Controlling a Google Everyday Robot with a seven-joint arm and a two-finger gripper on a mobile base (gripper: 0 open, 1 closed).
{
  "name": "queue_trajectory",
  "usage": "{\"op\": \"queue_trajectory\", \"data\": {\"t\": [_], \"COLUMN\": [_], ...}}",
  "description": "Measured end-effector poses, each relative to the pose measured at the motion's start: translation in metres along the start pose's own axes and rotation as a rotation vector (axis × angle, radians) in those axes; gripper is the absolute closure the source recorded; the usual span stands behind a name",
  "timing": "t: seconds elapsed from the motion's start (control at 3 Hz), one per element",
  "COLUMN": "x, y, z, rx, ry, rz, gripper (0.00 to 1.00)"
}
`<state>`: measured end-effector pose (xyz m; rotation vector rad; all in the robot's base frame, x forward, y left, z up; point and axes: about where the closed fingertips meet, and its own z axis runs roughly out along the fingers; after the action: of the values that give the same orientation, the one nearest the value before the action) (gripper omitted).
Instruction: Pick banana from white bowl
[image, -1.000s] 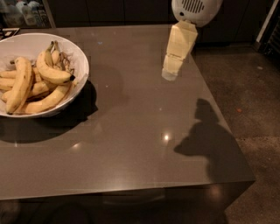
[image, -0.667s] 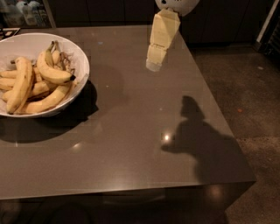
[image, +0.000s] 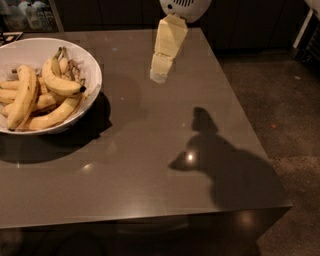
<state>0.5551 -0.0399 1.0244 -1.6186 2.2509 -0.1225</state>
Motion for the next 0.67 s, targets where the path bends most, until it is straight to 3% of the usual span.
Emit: {"op": "queue_trajectory", "data": {"t": [0.33, 0.67], "x": [-0.028, -0.049], "y": [0.024, 0.051], "z": [0.006, 0.001], "rx": [-0.035, -0.033], "ry": [-0.001, -0.001], "rz": [-0.072, -0.194], "gripper": [0.0, 0.0]}}
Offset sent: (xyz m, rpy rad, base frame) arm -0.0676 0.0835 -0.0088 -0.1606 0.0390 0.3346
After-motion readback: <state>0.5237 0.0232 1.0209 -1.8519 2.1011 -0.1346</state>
